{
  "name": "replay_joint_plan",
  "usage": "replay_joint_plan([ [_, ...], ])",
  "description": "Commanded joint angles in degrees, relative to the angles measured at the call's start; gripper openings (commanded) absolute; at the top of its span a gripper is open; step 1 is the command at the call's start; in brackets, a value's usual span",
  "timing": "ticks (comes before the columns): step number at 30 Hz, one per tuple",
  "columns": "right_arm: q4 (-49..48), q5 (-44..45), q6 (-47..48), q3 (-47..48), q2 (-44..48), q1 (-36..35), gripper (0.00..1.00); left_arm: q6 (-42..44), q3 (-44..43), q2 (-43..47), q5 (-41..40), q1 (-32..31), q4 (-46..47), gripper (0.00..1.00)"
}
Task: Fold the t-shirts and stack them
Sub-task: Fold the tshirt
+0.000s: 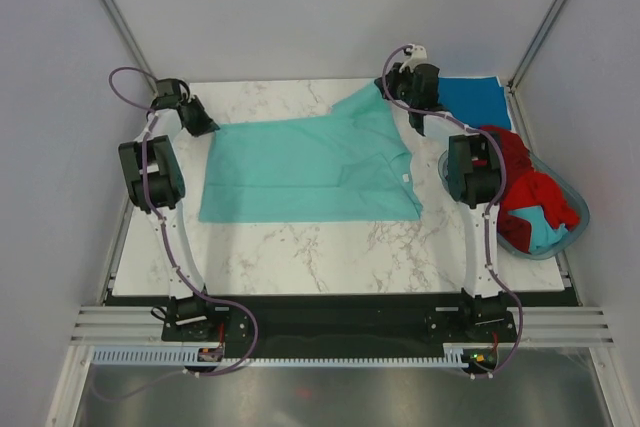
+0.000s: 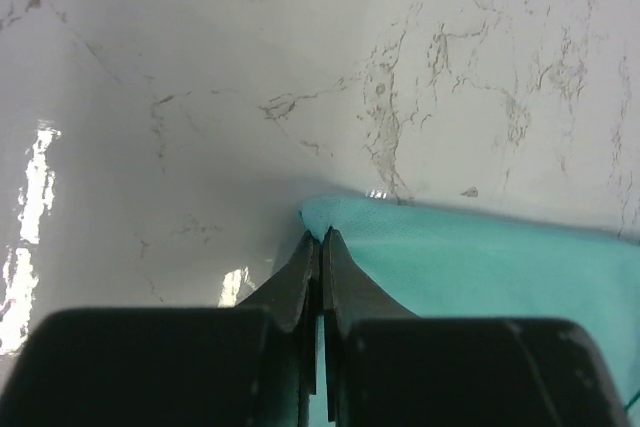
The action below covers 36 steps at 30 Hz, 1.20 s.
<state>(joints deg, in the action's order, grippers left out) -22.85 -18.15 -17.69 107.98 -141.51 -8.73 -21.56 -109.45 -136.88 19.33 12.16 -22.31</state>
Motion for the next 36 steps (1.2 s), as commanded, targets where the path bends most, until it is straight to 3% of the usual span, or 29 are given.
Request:
replay_joint_plan([
  [1, -9.4, -3.0, 2.4, -4.6, 7.6, 0.6, 0.00, 2.1, 0.3, 5.5, -0.5, 0.5, -0.1, 0.02],
  [18, -14.4, -6.5, 5.6, -24.2, 21.4, 0.6, 0.00, 2.5, 7.2, 13.3, 0.4, 0.8, 0.0, 0.02],
  [36, -17.0, -6.0, 5.1, -50.5, 42.4, 0.5, 0.00, 4.6, 22.9, 25.7, -4.8, 0.9, 0.9, 0.02],
])
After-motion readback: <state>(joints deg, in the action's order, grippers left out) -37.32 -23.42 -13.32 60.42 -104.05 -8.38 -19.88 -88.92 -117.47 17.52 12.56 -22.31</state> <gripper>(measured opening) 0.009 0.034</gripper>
